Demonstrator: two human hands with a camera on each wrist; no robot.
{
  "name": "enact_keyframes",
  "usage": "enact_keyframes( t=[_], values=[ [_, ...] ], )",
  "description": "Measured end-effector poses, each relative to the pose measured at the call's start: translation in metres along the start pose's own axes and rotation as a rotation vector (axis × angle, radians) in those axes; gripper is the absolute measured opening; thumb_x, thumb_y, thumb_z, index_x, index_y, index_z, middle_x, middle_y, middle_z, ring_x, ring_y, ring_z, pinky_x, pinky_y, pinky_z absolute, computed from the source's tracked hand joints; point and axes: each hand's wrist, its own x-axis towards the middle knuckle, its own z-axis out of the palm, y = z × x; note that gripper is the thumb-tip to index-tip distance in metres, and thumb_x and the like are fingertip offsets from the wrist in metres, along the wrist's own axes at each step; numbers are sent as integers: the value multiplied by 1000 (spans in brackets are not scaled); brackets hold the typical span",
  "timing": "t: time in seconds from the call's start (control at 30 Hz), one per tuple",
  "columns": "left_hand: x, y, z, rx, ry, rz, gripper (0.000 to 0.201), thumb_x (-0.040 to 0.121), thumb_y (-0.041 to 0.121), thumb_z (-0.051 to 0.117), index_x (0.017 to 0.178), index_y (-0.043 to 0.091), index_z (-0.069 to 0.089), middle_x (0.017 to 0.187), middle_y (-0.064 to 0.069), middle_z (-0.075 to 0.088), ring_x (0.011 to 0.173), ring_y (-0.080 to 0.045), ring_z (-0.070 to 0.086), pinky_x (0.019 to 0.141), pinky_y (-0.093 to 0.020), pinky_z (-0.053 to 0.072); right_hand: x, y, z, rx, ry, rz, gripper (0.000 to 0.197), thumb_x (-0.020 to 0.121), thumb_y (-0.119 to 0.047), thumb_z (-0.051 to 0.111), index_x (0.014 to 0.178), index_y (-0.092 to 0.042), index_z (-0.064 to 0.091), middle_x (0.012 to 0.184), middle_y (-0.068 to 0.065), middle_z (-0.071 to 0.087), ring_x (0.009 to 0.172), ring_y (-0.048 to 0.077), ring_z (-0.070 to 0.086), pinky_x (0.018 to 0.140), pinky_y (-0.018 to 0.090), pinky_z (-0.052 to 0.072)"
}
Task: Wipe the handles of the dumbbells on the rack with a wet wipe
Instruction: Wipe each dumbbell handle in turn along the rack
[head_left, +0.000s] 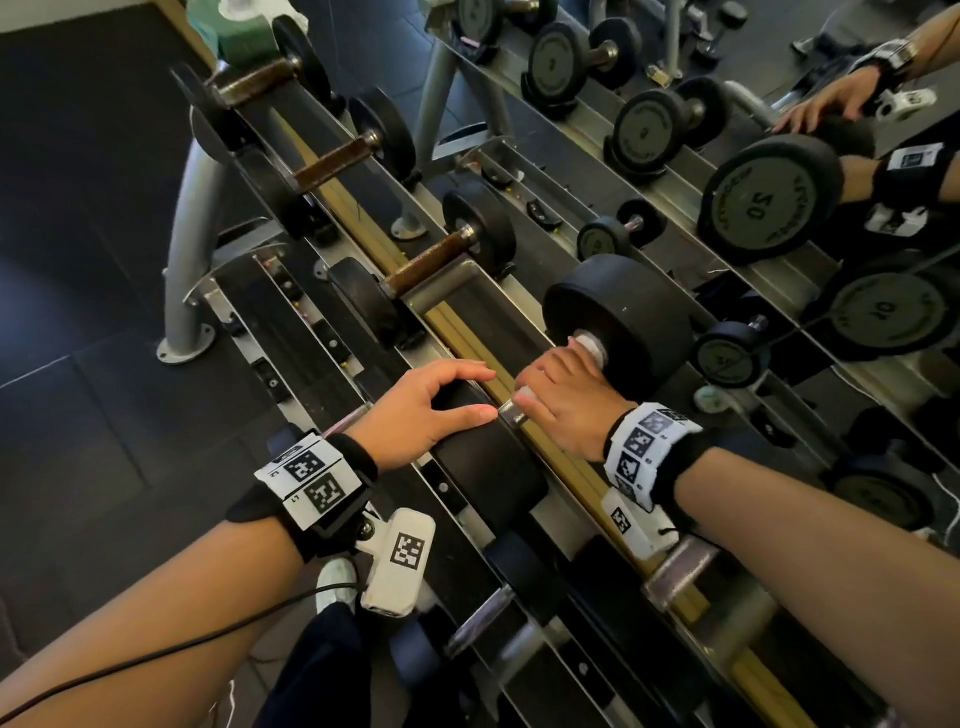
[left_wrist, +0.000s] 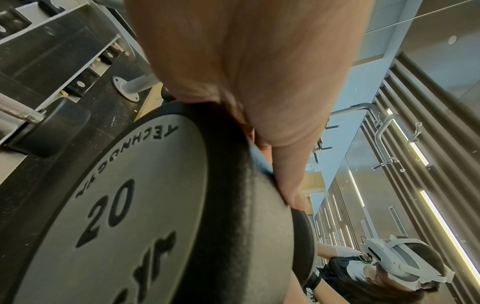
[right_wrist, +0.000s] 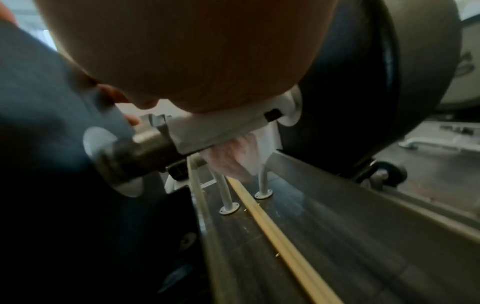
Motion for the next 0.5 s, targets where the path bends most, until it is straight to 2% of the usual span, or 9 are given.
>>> enact_keyframes(
  t=[0.1, 0.13, 0.2, 0.27, 0.33, 0.37, 0.43, 0.47, 0.5],
  values=[
    [1, 0, 0, 36, 10, 14, 49, 82, 40, 70, 129, 35, 59, 137, 19, 51, 121, 17, 43, 92, 2, 32, -2, -8, 6, 151, 3, -28, 39, 100, -46, 22, 127, -32, 47, 128, -8, 46, 130, 12, 29, 118, 37, 1],
    [1, 0, 0, 37, 9, 17, 47, 83, 38, 70, 129, 34, 59, 136, 19, 52, 120, 19, 43, 92, 4, 31, 0, -8, 4, 224, 16, -2, 37, 100, -42, 26, 129, -33, 47, 129, -7, 47, 130, 12, 30, 117, 35, 5],
    [1, -1, 0, 34, 7, 18, 45, 85, 35, 71, 128, 33, 59, 134, 19, 52, 116, 22, 43, 90, 5, 30, 6, -6, -6, 320, 42, 70, 36, 101, -33, 37, 135, -35, 45, 129, -4, 52, 128, 16, 39, 113, 34, 22],
    [1, 0, 0, 40, 3, 13, 45, 85, 34, 71, 129, 32, 59, 134, 20, 51, 116, 23, 43, 90, 5, 31, 11, -3, -18, 179, -21, 30, 46, 97, -22, 51, 141, -32, 44, 131, -2, 51, 126, 19, 42, 109, 37, 30],
    [1, 1, -1, 47, -10, 2, 47, 85, 36, 70, 130, 34, 58, 137, 21, 49, 120, 18, 42, 92, 0, 32, 12, -1, -24, -75, -96, -64, 54, 87, -20, 64, 138, -31, 49, 133, -3, 43, 126, 21, 38, 110, 39, 28],
    [1, 1, -1, 51, -16, -2, 47, 85, 38, 69, 131, 35, 57, 138, 21, 49, 122, 16, 42, 93, -2, 32, 13, 0, -26, -130, -87, -94, 50, 85, -21, 66, 133, -31, 53, 136, -3, 40, 128, 21, 35, 110, 39, 25],
    [1, 2, -2, 59, -19, 4, 49, 82, 44, 67, 129, 37, 57, 138, 22, 48, 122, 18, 40, 94, -1, 30, 15, 0, -25, -135, -40, -131, 32, 91, -24, 62, 122, -27, 62, 141, -3, 39, 136, 21, 31, 113, 38, 22],
    [1, 3, -2, 59, -20, 7, 50, 80, 47, 66, 128, 39, 56, 137, 23, 48, 121, 20, 40, 94, -1, 30, 15, -1, -24, -102, -38, -134, 22, 95, -26, 57, 116, -25, 64, 136, -2, 45, 135, 21, 35, 112, 37, 24],
    [1, 3, -1, 57, -21, 8, 52, 78, 50, 65, 128, 40, 56, 136, 24, 48, 120, 21, 40, 94, -1, 30, 15, -4, -22, -56, -43, -128, 15, 98, -28, 51, 107, -23, 63, 122, -3, 53, 126, 20, 45, 108, 35, 30]
  ],
)
